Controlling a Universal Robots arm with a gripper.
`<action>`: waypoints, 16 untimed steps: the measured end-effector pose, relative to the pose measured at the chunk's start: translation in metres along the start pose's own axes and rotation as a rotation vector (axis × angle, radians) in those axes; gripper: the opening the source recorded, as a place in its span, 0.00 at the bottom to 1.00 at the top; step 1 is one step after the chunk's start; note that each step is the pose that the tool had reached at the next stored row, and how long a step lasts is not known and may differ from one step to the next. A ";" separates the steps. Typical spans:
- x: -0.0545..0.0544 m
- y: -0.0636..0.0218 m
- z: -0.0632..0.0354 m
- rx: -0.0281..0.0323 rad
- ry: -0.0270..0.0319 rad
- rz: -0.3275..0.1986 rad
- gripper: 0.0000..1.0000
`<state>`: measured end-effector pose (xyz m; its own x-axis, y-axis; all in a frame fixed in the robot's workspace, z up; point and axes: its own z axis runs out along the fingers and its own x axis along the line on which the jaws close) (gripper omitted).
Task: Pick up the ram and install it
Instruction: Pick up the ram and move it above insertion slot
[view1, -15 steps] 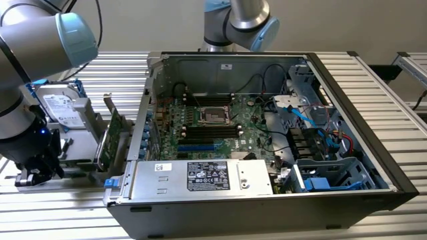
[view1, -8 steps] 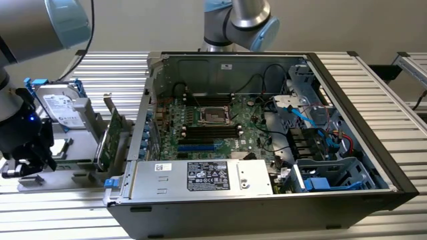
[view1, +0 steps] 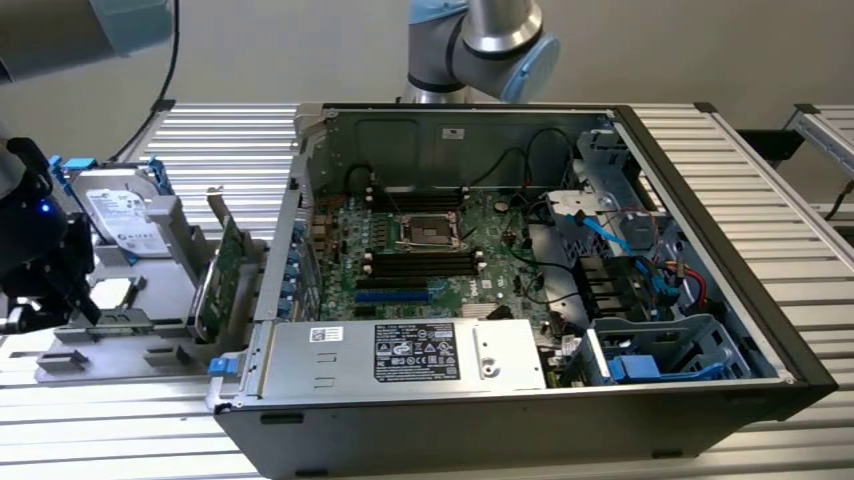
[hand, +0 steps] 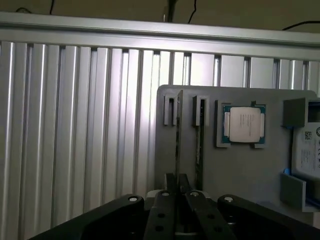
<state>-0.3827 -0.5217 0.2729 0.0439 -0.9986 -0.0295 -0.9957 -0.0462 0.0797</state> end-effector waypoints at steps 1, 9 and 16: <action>0.000 -0.0018 -0.0036 -0.0025 -0.0003 0.000 0.14; 0.000 -0.0263 -0.0297 -0.0252 -0.0011 0.001 0.14; 0.001 -0.0504 -0.0520 -0.0425 -0.0020 0.001 0.14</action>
<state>-0.3283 -0.5213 0.3207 0.0425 -0.9986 -0.0314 -0.9915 -0.0460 0.1221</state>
